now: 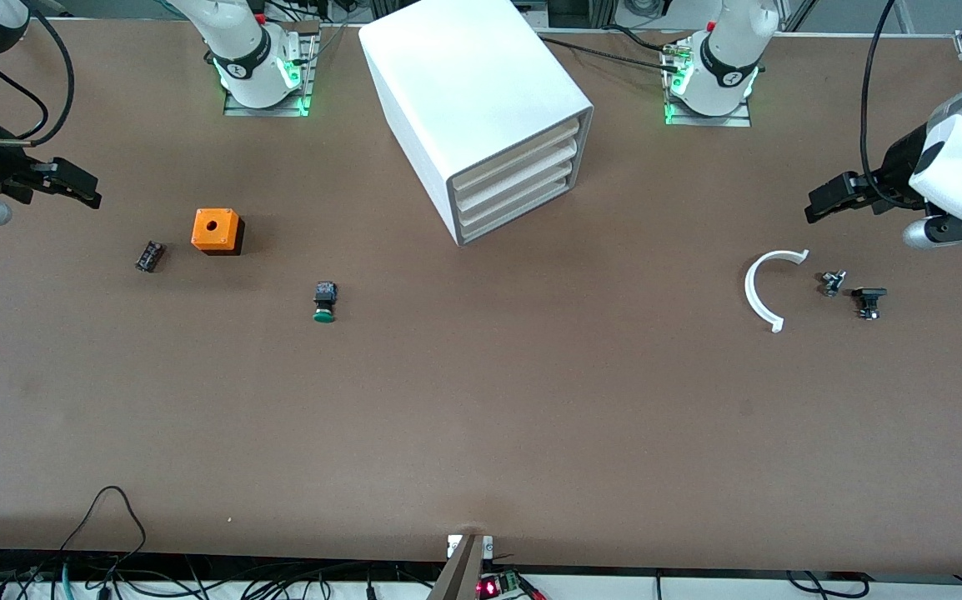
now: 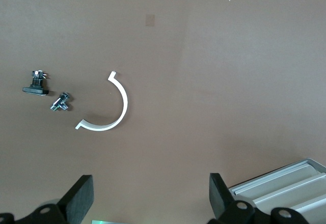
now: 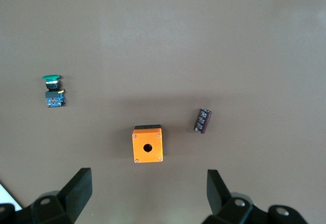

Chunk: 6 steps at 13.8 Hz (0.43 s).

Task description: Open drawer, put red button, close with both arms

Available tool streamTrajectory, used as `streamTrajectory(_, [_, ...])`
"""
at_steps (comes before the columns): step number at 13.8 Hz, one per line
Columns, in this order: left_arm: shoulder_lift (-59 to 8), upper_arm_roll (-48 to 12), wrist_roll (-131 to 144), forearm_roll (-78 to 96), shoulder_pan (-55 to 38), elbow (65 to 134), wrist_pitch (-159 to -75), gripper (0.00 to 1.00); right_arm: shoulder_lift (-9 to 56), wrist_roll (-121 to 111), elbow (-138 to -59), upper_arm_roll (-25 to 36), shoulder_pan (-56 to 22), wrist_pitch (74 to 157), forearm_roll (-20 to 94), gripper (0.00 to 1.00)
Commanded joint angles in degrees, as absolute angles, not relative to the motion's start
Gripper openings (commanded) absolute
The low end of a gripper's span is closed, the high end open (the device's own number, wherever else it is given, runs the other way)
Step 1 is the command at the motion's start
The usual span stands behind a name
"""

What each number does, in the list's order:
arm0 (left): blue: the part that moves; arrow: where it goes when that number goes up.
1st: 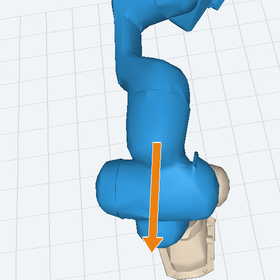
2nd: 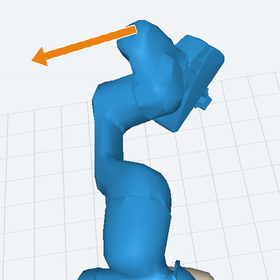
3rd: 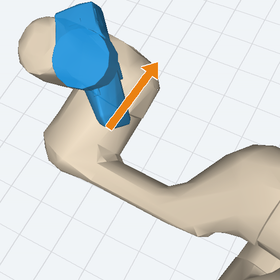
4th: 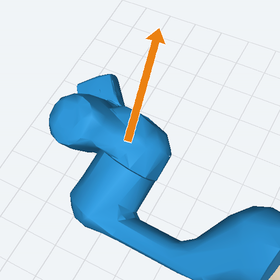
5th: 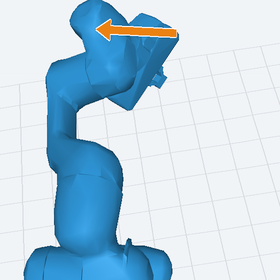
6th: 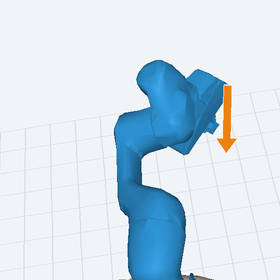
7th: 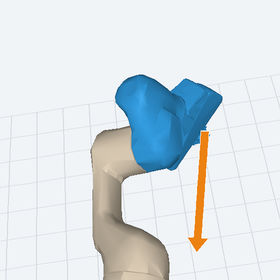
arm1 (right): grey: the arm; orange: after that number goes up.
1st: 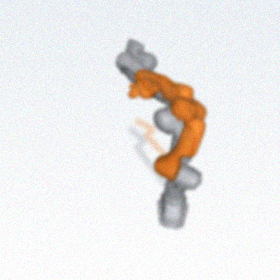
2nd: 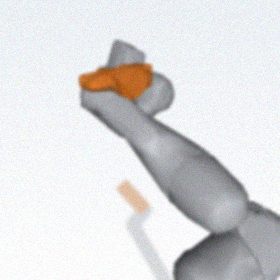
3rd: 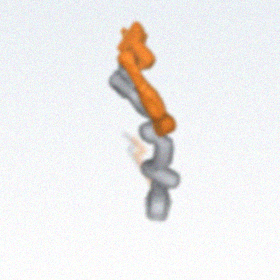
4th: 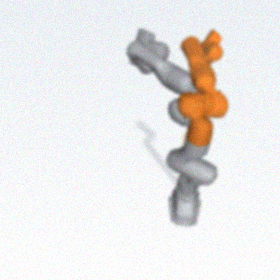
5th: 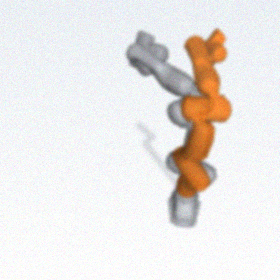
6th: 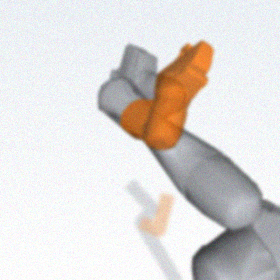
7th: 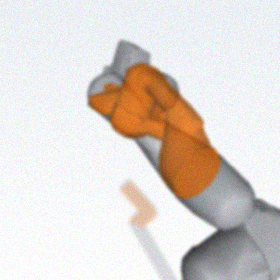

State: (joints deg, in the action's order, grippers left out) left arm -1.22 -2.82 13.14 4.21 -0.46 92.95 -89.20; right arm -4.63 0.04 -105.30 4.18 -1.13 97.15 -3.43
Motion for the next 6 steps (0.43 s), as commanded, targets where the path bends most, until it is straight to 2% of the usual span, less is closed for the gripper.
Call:
streamTrajectory(1, [-1.49,-2.2,12.04,3.96,-1.05,91.85,-87.98,1.0,-5.71,0.18,-105.91,4.57,-1.41,97.47,-2.37,1.0])
streamTrajectory(6, [-1.49,-2.29,12.04,3.96,-1.05,91.76,-88.07,1.0,-5.71,0.18,-105.91,4.57,-1.41,97.29,-2.37,1.0])
